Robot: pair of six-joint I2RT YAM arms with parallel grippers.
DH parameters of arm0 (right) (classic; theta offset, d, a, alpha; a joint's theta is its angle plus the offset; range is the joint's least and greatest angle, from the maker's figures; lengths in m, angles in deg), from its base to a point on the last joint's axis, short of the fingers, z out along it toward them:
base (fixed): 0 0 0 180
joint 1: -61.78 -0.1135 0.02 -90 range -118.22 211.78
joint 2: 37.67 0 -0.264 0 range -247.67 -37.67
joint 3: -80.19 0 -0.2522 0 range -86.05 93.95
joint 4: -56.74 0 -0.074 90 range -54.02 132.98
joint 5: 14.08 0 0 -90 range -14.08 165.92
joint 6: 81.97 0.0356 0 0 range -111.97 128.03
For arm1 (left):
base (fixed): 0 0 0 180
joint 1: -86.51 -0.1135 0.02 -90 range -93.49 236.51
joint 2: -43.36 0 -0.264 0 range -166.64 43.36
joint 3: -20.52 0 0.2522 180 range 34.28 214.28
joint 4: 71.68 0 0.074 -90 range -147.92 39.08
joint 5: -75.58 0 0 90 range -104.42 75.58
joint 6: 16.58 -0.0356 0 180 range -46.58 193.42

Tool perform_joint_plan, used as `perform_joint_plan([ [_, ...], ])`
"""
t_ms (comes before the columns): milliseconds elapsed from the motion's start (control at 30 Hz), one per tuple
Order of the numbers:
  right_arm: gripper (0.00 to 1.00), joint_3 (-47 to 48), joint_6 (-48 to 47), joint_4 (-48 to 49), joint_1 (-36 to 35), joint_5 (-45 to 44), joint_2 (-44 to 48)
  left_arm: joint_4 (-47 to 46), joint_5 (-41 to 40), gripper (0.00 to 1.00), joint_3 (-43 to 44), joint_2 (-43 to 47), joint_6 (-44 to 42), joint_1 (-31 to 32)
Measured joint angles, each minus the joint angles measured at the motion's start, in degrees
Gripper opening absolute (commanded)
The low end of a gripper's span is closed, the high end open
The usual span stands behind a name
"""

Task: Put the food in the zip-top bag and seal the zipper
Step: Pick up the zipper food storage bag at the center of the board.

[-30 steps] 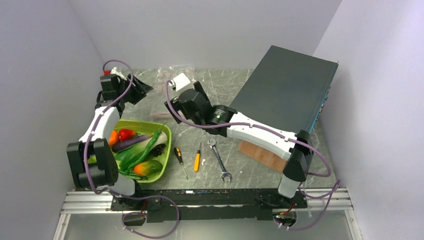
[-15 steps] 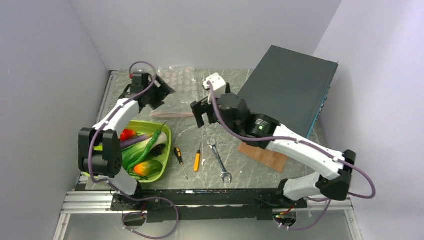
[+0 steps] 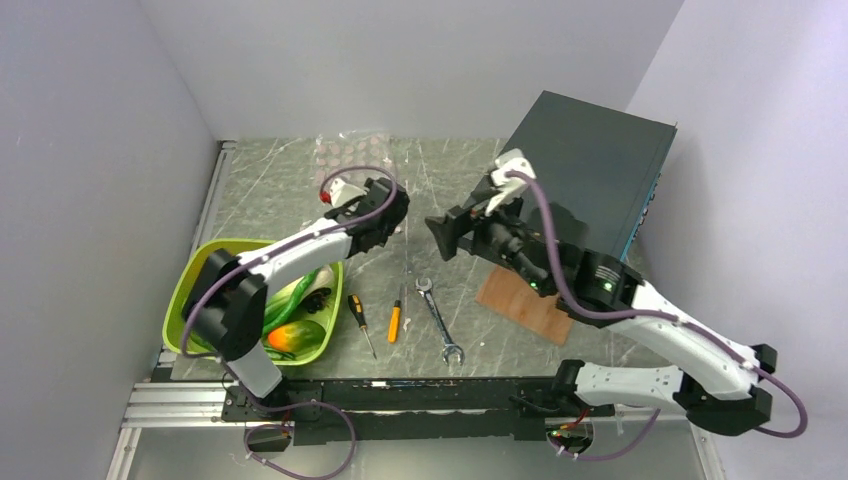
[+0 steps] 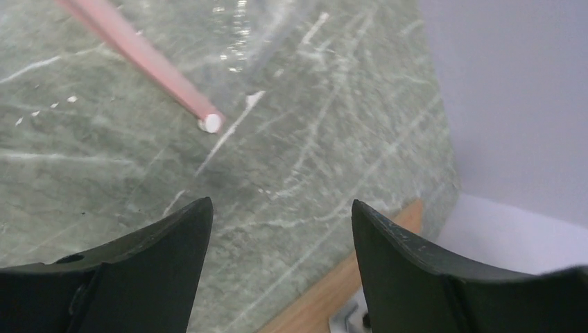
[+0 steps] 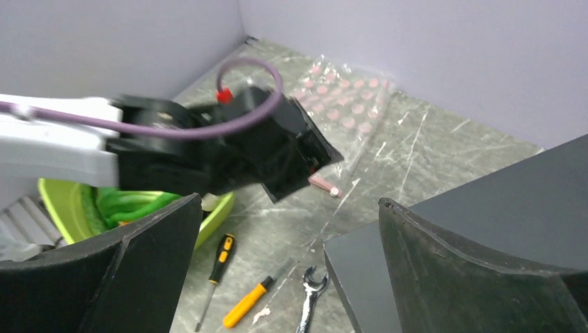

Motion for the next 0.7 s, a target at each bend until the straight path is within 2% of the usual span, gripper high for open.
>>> perform_joint_plan([
  [200,0.99,-0.81,0.85,0.04,0.00,1.25,7.30,6.75,-9.81,0.75,2.45,-10.25,15.41,2.97],
  [400,1.00,-3.21,1.11,0.11,0.00,2.32,11.34,9.70,-16.39,0.58,2.21,-13.20,23.56,3.41],
  [533,1.00,-4.61,1.05,0.15,-0.37,2.51,12.59,10.99,-20.61,0.58,1.97,-13.44,26.05,3.41],
  [700,1.00,-5.79,0.63,0.48,-1.49,2.16,14.49,14.05,-22.58,0.68,1.97,-14.69,29.38,3.41],
])
